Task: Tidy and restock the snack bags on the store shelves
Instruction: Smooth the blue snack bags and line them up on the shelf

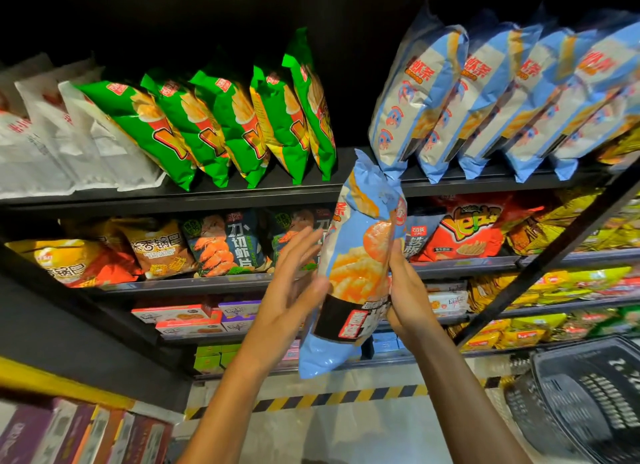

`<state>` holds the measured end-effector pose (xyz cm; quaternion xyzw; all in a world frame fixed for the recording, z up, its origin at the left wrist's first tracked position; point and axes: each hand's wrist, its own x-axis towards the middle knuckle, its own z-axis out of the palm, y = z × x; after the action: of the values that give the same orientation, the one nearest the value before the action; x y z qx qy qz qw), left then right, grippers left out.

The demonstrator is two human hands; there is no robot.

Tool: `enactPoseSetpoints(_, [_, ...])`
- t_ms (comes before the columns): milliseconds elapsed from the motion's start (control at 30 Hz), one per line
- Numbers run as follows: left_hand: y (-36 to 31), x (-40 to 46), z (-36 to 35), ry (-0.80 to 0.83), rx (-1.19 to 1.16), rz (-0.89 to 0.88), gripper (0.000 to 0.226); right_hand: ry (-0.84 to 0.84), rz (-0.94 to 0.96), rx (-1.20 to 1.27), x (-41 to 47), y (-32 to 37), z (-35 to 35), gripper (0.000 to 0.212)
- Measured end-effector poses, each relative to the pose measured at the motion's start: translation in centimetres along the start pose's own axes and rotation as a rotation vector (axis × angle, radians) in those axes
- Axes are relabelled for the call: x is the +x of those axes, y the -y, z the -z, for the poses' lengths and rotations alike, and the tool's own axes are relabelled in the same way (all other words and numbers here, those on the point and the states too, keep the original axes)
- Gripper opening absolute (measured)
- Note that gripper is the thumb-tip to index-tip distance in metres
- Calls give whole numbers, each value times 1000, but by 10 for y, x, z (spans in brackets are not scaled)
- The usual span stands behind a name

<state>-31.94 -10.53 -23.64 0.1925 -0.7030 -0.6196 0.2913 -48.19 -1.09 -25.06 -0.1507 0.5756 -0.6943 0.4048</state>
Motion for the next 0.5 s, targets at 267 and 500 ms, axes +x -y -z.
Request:
enactPoseSetpoints(267, [11,6,-5,-131,62,6,57,91,210,-116,-11,12,-5,44])
enactPoseSetpoints(500, [22,17,0,-478,-335,305,48,366,348,-318,-29,31,0,39])
